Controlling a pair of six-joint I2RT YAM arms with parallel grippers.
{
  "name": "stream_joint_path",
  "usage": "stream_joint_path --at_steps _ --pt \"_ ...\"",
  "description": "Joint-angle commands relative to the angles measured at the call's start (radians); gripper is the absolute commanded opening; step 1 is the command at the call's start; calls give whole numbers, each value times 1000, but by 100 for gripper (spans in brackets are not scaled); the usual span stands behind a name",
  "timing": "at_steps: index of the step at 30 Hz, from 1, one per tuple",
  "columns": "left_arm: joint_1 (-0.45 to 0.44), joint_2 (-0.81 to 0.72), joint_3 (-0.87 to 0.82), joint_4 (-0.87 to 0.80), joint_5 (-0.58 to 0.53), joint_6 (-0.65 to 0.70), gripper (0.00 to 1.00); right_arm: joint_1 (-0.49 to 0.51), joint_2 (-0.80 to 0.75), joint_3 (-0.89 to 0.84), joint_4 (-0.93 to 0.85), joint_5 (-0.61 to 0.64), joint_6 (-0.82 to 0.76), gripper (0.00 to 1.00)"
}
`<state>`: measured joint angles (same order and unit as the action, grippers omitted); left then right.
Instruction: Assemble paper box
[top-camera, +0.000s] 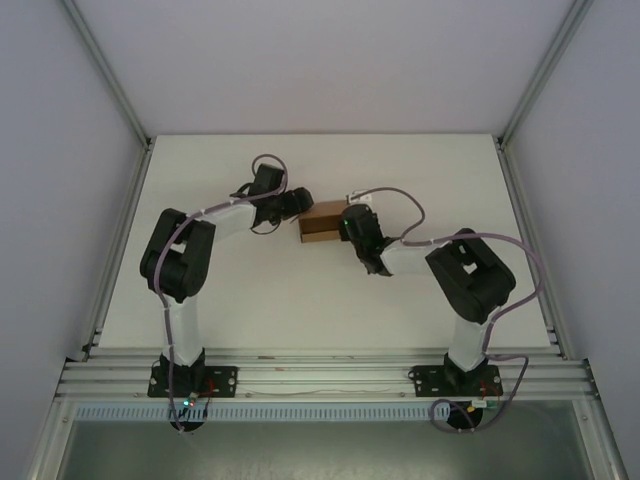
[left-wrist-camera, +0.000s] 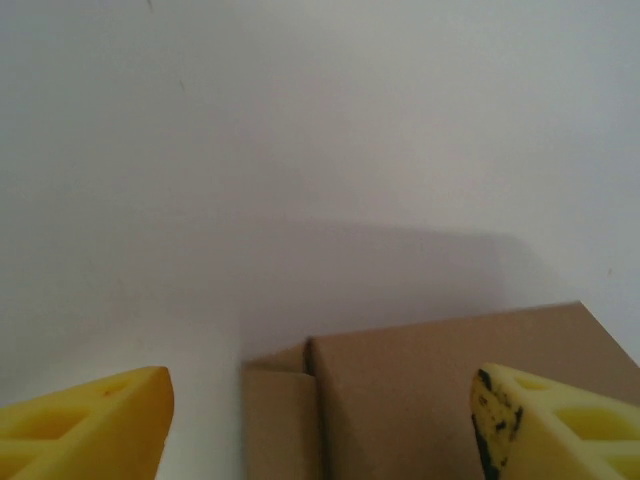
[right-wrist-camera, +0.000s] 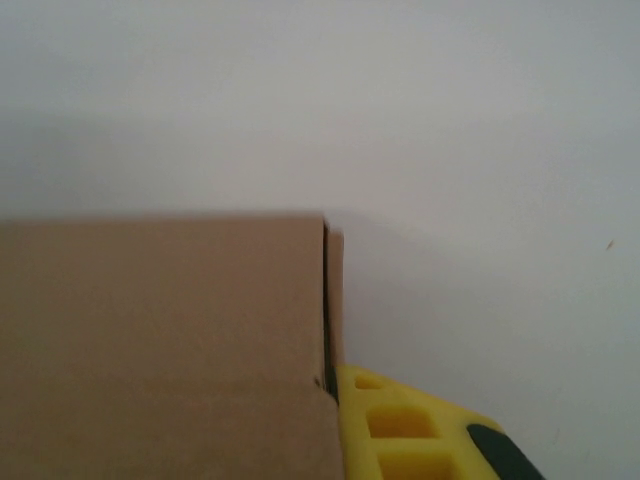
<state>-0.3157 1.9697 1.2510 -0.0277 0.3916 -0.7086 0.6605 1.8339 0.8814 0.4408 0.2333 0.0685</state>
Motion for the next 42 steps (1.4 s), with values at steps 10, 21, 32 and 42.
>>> stream_joint_path --at_steps 10,21,32,42 --pt "-4 -8 -147 167 48 -22 54 38 -110 -88 -157 -72 8 43" --pt "4 23 -137 151 14 27 50 37 -339 -225 -331 -288 -48 75" --pt "64 54 -225 282 132 16 28 -192 -329 -98 -324 -476 303 85" --pt "131 69 -350 536 251 -75 21 -254 -125 121 -418 -729 461 88"
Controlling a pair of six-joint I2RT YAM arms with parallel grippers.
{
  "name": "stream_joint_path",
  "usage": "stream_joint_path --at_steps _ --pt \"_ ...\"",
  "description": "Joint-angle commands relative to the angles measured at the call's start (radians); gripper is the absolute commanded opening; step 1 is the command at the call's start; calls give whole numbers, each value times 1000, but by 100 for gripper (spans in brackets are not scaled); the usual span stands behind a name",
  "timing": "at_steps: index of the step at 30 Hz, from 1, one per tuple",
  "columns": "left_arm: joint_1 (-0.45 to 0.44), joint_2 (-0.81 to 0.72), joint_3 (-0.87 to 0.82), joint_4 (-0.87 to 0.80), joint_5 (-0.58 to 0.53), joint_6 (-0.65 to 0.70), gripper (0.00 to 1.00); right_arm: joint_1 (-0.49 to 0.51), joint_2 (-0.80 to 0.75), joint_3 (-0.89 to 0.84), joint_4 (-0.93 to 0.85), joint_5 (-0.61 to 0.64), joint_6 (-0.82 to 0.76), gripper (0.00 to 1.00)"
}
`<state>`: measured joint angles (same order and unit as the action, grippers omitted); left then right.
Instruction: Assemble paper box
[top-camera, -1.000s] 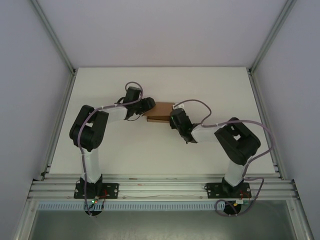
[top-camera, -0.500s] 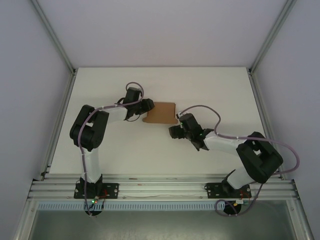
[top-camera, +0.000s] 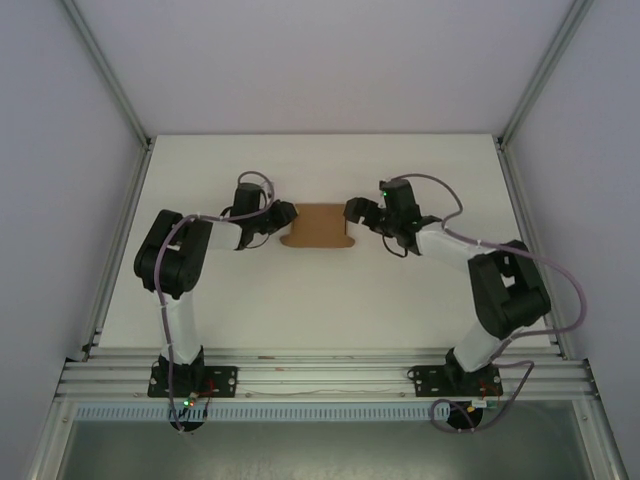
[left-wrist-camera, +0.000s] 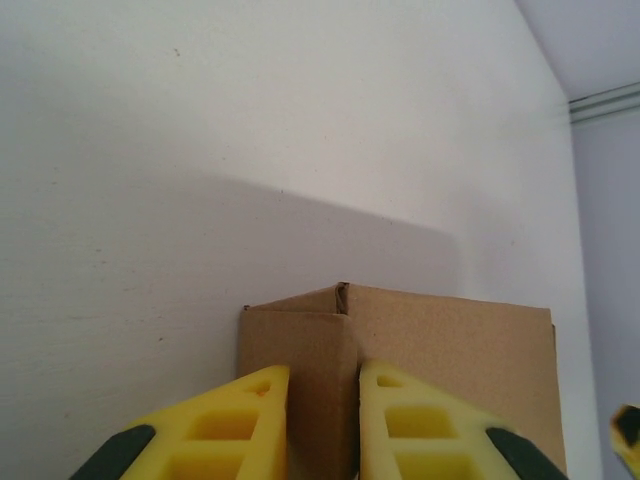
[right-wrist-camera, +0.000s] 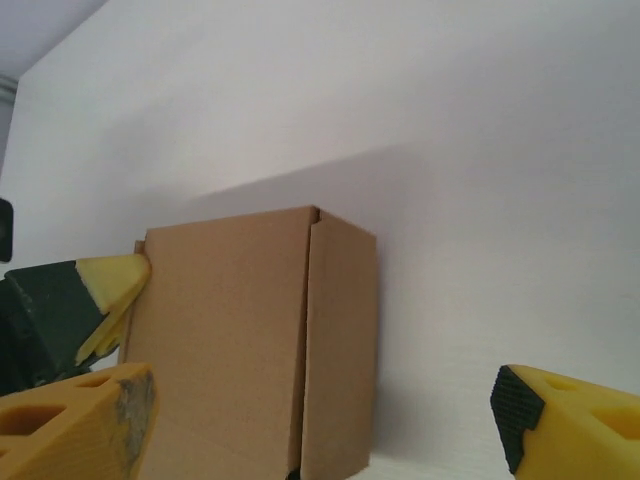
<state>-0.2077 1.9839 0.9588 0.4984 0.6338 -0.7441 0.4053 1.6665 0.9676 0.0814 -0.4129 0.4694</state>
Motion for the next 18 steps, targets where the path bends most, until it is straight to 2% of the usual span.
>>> stream_joint_path --at_steps 1,4,11,18 --pt "26 56 -66 22 13 -42 20 -4 60 46 -62 -81 60 88" --pt "30 61 -79 56 26 -50 21 -16 121 87 -44 -127 71 88" --pt "30 64 -81 72 48 -42 21 -17 265 210 3 -360 107 86" --pt "30 74 -67 70 66 -43 21 -18 319 226 197 -531 226 83"
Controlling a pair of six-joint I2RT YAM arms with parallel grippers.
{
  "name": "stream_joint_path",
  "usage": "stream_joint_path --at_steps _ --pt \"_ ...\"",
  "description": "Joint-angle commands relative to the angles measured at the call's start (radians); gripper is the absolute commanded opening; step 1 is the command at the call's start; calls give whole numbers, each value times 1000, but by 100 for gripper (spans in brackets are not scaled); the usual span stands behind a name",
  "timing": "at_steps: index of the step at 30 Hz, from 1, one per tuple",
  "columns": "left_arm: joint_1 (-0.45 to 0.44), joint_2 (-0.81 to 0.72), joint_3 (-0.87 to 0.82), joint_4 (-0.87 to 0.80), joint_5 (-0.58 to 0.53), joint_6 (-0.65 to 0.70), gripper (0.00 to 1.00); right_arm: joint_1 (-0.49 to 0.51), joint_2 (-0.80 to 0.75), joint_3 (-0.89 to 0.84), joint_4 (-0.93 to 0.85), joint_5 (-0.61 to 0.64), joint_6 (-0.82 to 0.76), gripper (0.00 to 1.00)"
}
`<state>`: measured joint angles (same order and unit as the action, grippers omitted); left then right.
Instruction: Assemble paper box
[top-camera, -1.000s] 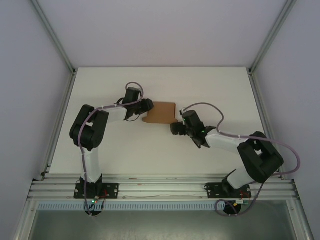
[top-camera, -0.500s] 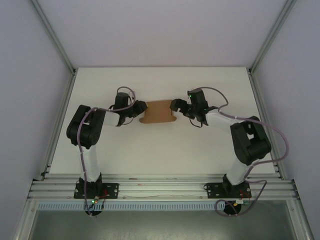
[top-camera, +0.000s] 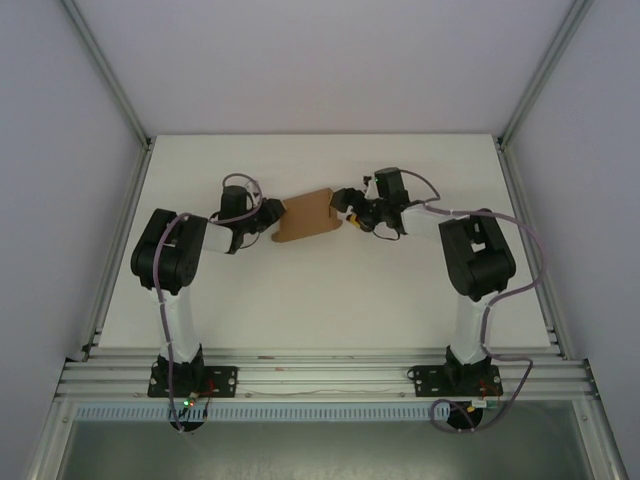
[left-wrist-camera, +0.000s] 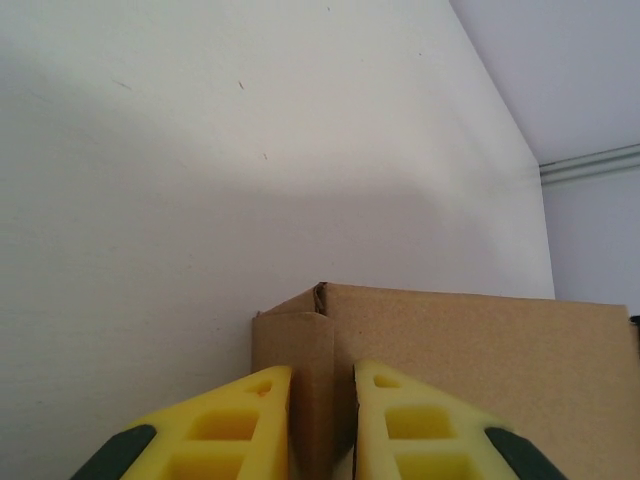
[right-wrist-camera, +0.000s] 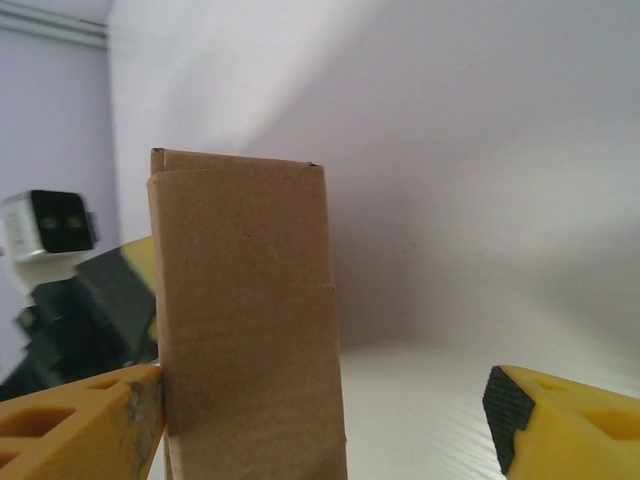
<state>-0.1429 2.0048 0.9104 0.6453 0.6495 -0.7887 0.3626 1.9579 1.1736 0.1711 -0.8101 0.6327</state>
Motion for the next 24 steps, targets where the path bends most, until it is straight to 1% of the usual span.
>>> stream_joint_path --at_steps 1,7,15,21,22,23,24 --pt "-35 50 -20 -74 48 2 21 24 24 12 122 -139 62 83" --pt "-35 23 -23 -114 32 23 21 21 -10 -26 154 -141 67 81" --pt "-36 -18 -7 -184 14 60 21 10 -19 -65 284 -179 166 82" --pt "-47 -49 16 -257 -13 92 22 8 -47 -84 281 -177 166 82" --pt "-50 -56 21 -270 -22 99 22 8 -49 -86 278 -174 160 80" --pt "-55 -61 30 -280 -29 107 23 8 -48 -90 277 -175 157 75" --pt "-59 -65 35 -287 -33 111 25 8 -44 -92 273 -178 155 68"
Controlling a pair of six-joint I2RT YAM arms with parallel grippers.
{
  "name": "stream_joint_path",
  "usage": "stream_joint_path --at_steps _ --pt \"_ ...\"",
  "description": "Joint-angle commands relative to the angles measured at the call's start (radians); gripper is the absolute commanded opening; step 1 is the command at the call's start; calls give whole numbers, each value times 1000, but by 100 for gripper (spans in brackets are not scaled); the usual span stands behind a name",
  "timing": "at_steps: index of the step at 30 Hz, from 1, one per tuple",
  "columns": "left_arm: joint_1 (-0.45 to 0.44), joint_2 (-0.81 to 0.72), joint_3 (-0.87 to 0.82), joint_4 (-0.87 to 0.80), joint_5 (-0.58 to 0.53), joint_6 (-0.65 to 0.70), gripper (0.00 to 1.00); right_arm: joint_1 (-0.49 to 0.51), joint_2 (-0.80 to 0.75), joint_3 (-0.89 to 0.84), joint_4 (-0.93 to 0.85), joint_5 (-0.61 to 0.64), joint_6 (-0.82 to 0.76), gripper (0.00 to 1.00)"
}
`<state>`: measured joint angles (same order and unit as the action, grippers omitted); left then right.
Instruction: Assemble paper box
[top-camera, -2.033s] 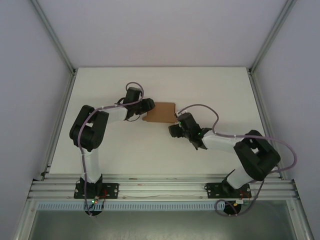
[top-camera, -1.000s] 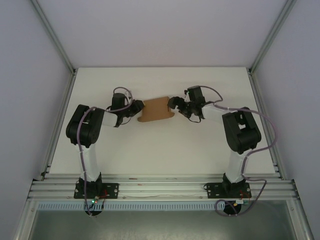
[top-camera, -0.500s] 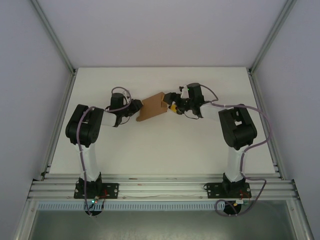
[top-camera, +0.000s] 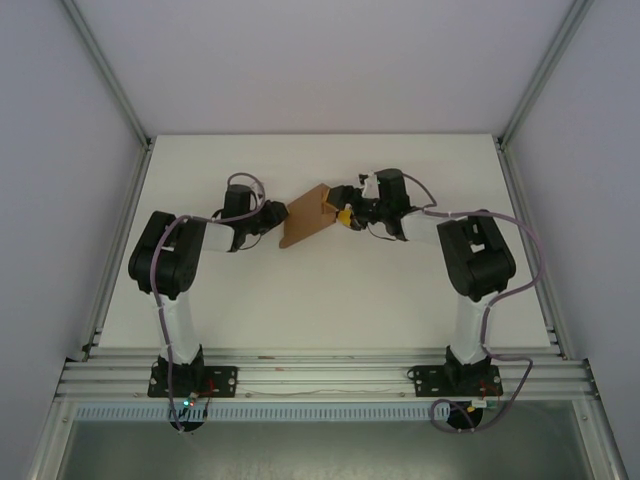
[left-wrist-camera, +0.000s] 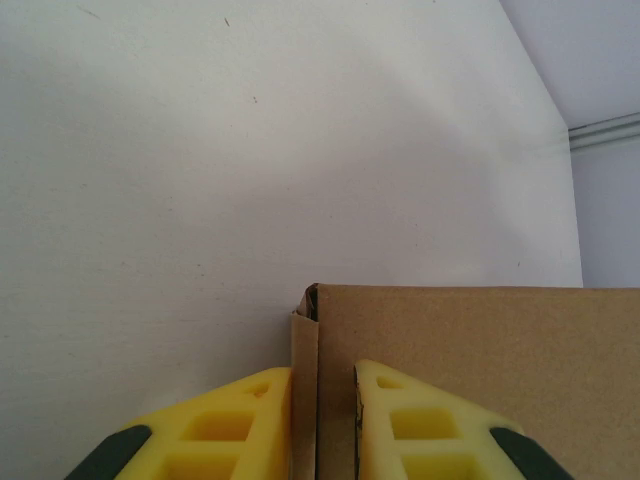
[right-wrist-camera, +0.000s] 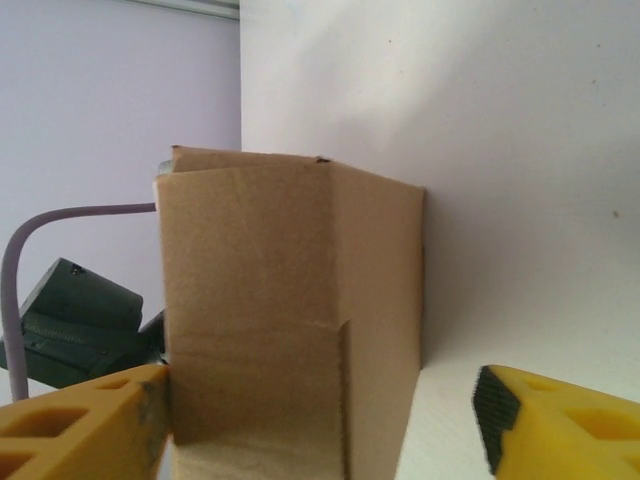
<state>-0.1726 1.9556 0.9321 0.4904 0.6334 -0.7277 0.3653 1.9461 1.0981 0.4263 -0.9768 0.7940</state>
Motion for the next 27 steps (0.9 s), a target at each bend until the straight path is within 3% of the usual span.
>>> stream_joint_path --at_steps 1,3,9,12,16,20,23,27 --pt "-34 -19 23 -141 -19 56 25 4 -31 -18 8 -11 -7 57" --pt "-40 -23 41 -155 -23 60 27 4 -33 -30 -5 -6 -12 43" --pt "-47 -76 83 -217 -67 137 41 -8 -55 -85 -1 31 -1 40" --pt "-50 -135 87 -250 -120 226 60 -22 -47 -111 91 29 87 37" --pt "-51 -239 69 -271 -174 377 100 -39 -31 -131 199 17 212 34" --pt "-63 -358 8 -235 -123 610 100 -46 -40 -131 214 8 280 32" --pt "-100 -434 -29 -306 -8 903 100 -53 -64 -132 216 -1 389 31" --pt "-207 -449 22 -553 -118 1283 100 -54 -110 -115 184 -37 538 31"
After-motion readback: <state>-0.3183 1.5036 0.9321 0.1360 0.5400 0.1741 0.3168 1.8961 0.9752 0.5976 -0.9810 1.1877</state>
